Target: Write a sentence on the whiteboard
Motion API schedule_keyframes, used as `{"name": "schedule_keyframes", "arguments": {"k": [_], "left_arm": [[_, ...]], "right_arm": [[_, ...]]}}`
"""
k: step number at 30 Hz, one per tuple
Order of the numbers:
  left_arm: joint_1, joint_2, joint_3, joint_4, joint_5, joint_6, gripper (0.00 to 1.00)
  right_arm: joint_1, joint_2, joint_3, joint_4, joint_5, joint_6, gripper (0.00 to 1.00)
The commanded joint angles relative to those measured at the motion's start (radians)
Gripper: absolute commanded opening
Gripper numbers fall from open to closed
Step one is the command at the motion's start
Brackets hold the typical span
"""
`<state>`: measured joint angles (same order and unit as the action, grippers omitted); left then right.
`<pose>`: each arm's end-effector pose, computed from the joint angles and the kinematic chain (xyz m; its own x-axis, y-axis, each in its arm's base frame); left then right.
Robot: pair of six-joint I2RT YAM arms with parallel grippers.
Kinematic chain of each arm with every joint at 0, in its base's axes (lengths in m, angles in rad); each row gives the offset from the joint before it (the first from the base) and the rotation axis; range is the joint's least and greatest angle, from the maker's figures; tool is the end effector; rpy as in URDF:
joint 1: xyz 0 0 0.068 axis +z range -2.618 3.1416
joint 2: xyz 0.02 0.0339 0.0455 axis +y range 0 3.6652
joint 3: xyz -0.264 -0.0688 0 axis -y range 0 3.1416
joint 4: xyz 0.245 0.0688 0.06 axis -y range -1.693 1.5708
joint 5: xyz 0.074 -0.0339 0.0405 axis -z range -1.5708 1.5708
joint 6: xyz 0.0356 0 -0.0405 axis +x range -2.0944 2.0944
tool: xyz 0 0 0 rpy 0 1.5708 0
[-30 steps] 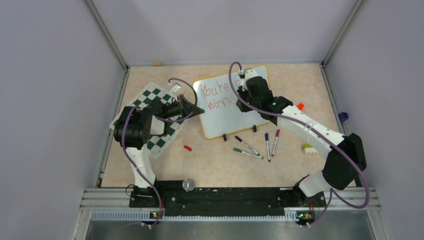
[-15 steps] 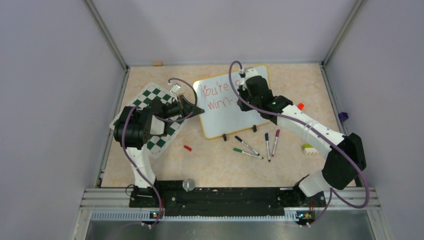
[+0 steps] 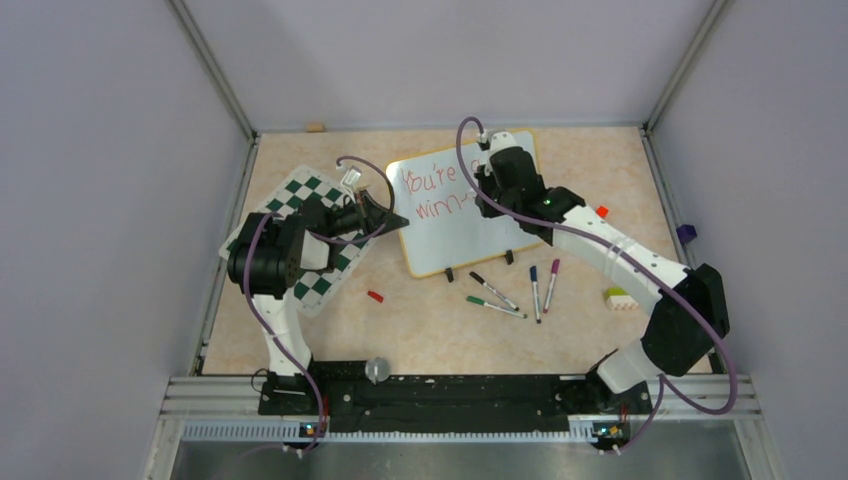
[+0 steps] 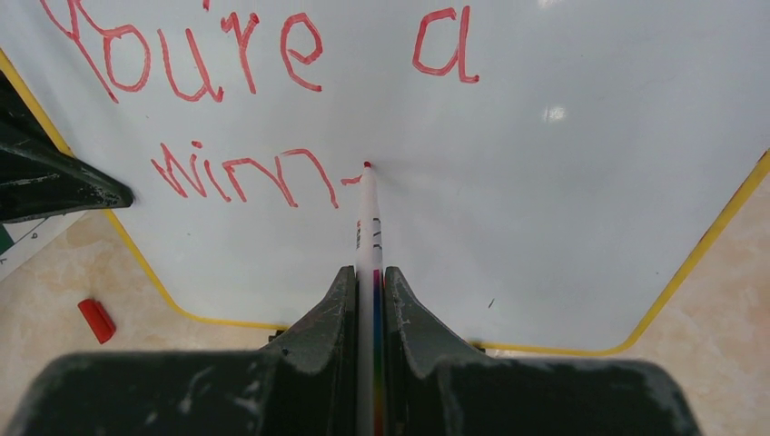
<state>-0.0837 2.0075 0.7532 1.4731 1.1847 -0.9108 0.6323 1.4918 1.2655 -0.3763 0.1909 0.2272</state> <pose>0.3463 -0.0621 0.1575 -0.6041 -0.2478 -0.7573 0.7427 0.1694 -0.6479 0.2792 0.1962 0.3184 -0.5478 -0.1272 -0.8269 -0.3395 0.9371 0.0808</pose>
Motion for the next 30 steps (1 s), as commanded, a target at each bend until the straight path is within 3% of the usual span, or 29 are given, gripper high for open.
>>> {"name": "schedule_keyframes", "arguments": {"k": [1,13,30], "left_arm": [[0.010,-0.029,0.013,0.078,-0.010,0.042,0.00],[0.010,-0.029,0.015,0.070,-0.011,0.048,0.00],[0.010,-0.030,0.015,0.068,-0.010,0.049,0.00]], "right_arm": [[-0.006,0.026,0.063,0.028,0.017,-0.022,0.00],[-0.006,0.022,0.038,0.040,-0.056,-0.009,0.00],[-0.006,-0.022,-0.040,0.000,-0.021,0.000,0.00]]}}
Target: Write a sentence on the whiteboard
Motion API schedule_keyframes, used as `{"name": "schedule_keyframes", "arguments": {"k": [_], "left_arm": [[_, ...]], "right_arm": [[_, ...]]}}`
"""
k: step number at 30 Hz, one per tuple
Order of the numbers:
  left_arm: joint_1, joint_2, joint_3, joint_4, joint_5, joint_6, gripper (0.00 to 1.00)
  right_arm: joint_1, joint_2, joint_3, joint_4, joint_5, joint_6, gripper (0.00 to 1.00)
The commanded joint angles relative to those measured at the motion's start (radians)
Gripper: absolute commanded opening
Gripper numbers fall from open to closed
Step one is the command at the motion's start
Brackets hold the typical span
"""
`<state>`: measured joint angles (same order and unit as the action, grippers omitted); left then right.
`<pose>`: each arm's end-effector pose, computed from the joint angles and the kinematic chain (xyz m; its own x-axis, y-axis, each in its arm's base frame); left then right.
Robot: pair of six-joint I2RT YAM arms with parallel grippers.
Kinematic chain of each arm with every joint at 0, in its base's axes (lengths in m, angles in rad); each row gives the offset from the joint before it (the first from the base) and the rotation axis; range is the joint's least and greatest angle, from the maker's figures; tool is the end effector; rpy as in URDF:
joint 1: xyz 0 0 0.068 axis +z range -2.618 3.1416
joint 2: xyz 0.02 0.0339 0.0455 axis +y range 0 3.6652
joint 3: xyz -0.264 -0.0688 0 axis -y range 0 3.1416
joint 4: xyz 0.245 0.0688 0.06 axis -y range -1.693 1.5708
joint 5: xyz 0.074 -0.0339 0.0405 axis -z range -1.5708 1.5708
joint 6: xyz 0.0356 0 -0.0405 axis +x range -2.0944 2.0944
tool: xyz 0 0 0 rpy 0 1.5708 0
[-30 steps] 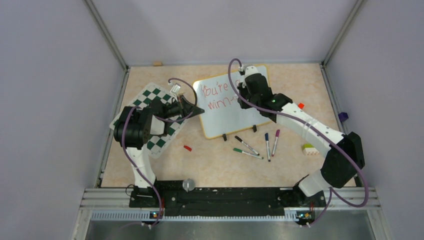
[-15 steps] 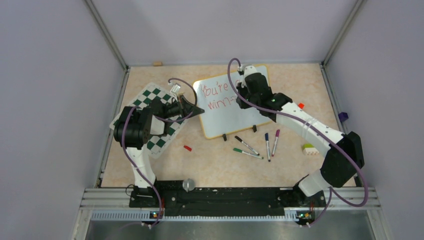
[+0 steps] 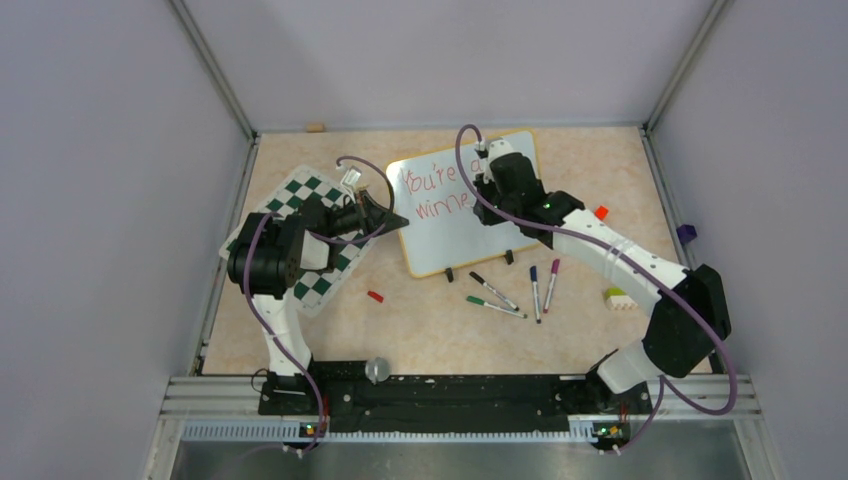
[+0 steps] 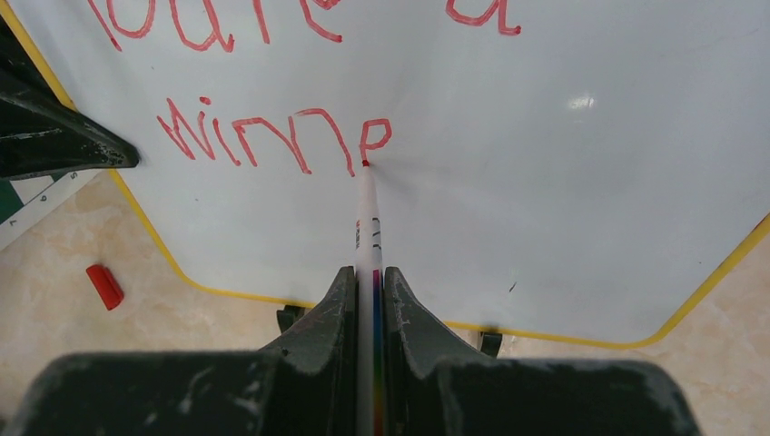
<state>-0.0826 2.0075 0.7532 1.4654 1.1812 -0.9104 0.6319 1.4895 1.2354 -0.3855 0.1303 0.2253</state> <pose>0.3466 -0.0617 0.1569 -0.6086 -0.2506 -0.7529 0.7371 0.1728 -0.6533 0.2758 0.1962 0.3079 -0.5815 -0.1512 -0.7994 -0.3813 0.9186 0.1036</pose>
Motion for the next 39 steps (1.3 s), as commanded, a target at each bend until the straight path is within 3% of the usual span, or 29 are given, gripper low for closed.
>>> {"name": "schedule_keyframes", "arguments": {"k": [1,9,22,39], "left_arm": [[0.009,-0.030,0.015,0.075,-0.007,0.048,0.00],[0.009,-0.029,0.015,0.075,-0.004,0.048,0.00],[0.009,-0.030,0.015,0.070,-0.007,0.049,0.00],[0.009,-0.030,0.017,0.067,-0.005,0.051,0.00]], "right_arm": [[-0.006,-0.020,-0.008,0.005,0.049,-0.001,0.00],[-0.006,-0.031,0.016,-0.005,0.098,-0.008,0.00],[-0.023,-0.099,0.013,0.061,0.020,-0.010,0.00],[-0.042,-0.041,0.046,0.050,0.010,-0.018,0.00]]}}
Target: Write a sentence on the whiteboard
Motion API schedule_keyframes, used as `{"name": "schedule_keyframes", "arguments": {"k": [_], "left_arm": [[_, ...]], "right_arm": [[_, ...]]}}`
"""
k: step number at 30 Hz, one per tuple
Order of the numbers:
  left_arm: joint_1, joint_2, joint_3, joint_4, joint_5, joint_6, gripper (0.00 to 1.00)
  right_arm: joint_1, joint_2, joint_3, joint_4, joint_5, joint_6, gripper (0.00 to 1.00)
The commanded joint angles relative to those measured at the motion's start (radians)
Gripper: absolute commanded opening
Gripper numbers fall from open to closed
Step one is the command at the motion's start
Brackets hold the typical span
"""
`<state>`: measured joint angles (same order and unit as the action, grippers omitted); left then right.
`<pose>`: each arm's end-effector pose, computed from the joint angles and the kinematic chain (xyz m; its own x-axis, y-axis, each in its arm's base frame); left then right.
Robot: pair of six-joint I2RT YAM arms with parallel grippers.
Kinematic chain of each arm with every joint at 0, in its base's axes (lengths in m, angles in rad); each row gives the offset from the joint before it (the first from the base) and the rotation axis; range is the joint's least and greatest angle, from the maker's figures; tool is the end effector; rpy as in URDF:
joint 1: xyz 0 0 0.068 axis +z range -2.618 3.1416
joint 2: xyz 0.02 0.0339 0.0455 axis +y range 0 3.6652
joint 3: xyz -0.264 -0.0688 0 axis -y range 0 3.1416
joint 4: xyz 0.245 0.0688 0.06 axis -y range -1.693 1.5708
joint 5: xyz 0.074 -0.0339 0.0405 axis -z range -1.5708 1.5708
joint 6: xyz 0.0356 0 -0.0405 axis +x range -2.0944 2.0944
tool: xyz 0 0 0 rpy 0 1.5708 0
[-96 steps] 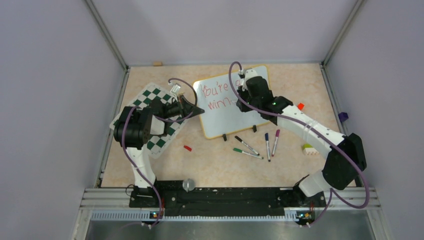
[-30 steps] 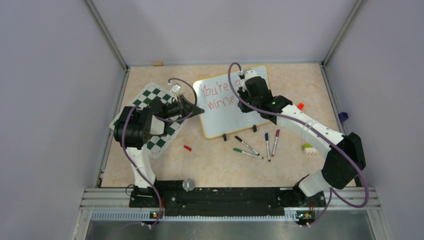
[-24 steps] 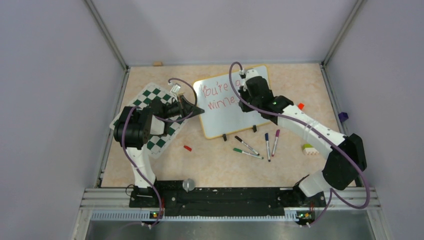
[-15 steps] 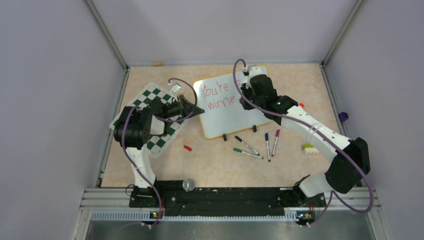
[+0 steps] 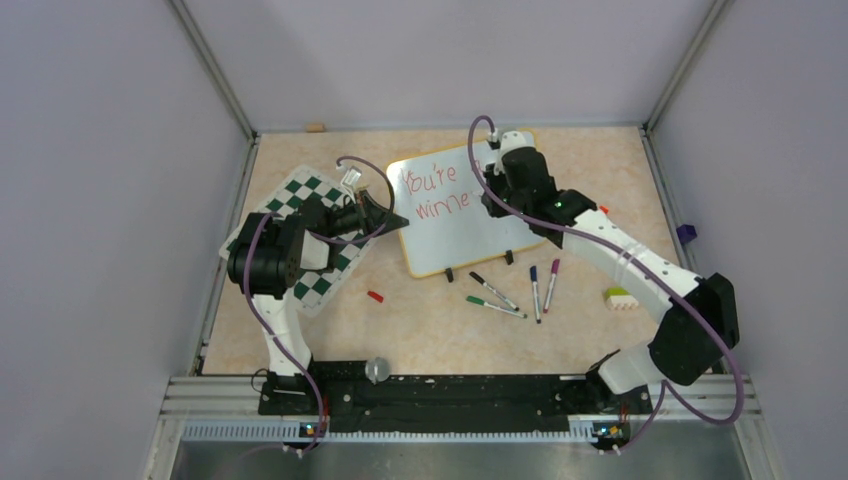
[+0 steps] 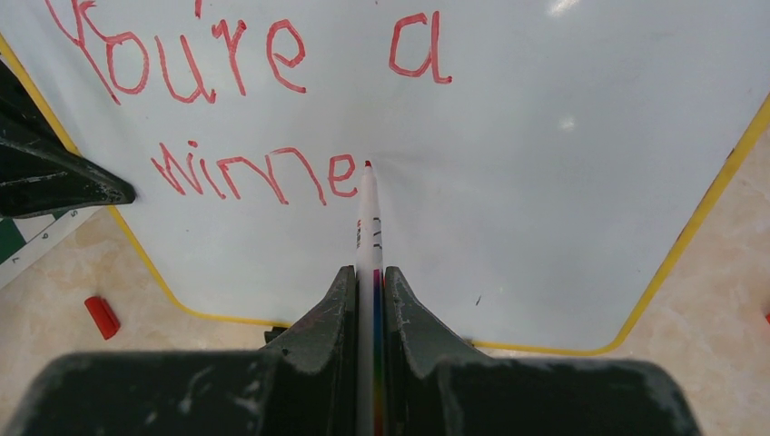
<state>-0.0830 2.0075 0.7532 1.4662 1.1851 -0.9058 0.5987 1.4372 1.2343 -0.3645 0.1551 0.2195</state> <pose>0.3464 -0.0619 0.1569 -0.6056 -0.2467 -0.7566 0.7412 0.1713 -0.6491 0.2748 0.1809 0.3259 -0.5311 -0.1019 -0.8411 -0.3417 0.9342 0.1026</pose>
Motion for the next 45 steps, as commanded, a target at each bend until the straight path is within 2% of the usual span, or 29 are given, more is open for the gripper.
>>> {"name": "schedule_keyframes", "arguments": {"k": [1,25,45], "left_arm": [[0.009,-0.029,0.017,0.067,-0.010,0.046,0.00],[0.009,-0.032,0.015,0.065,-0.011,0.048,0.00],[0.009,-0.029,0.020,0.061,-0.010,0.048,0.00]], "right_arm": [[-0.009,0.015,0.048,0.030,-0.018,-0.011,0.00],[-0.016,0.049,0.092,-0.009,0.069,-0.032,0.00],[-0.015,-0.008,-0.032,-0.028,0.033,0.025,0.00]]}}
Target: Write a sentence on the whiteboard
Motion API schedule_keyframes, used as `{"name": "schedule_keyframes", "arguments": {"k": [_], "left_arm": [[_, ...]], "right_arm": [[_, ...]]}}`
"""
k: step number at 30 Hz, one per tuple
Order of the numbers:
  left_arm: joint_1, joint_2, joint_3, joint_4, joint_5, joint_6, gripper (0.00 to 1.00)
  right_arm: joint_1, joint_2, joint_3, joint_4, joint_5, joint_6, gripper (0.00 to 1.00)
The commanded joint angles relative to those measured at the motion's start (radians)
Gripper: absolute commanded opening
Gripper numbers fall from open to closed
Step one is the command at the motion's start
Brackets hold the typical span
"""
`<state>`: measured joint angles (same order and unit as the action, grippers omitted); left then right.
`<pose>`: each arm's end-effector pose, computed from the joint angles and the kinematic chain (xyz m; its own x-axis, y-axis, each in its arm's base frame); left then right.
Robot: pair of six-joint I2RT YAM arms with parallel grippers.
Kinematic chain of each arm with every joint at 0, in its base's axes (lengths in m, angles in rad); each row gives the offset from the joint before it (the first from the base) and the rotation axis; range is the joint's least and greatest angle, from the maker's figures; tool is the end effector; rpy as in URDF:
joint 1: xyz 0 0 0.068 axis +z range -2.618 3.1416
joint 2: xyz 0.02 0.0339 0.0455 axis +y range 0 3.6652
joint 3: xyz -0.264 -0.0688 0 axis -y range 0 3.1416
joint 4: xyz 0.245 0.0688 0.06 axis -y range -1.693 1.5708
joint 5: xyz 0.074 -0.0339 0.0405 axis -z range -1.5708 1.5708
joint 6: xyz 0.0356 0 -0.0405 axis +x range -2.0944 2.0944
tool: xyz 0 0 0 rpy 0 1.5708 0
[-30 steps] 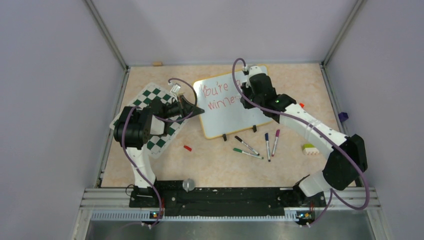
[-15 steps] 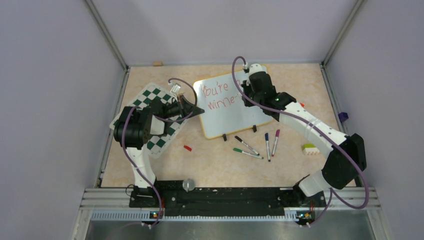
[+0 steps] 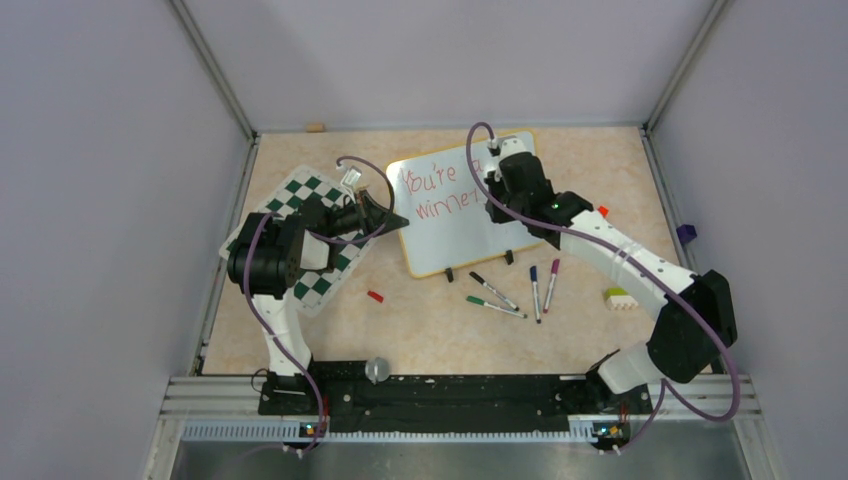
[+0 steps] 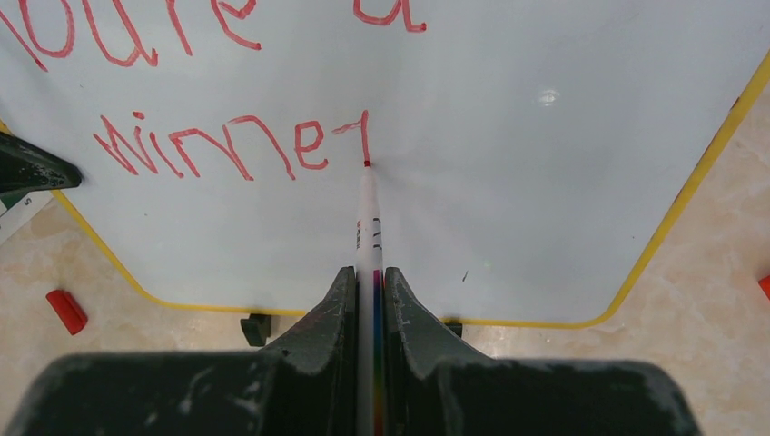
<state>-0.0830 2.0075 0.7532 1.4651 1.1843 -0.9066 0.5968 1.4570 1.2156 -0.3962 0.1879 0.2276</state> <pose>0.3465 -0.0619 0.1569 -0.6068 -0.2474 -0.7554 0.7399 0.1716 -0.6505 0.2765 0.1799 0.3106 -0.5762 -0.1235 -0.8079 -0.3058 0.9493 0.0730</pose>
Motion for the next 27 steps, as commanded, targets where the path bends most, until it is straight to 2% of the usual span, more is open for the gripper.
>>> {"name": "schedule_keyframes", "arguments": {"k": [1,27], "left_arm": [[0.009,-0.028,0.022,0.063,-0.009,0.049,0.00],[0.009,-0.032,0.022,0.050,-0.009,0.058,0.00]], "right_arm": [[-0.014,-0.027,-0.013,0.004,-0.002,0.016,0.00],[-0.021,0.036,0.098,0.014,0.031,-0.020,0.00]]}}
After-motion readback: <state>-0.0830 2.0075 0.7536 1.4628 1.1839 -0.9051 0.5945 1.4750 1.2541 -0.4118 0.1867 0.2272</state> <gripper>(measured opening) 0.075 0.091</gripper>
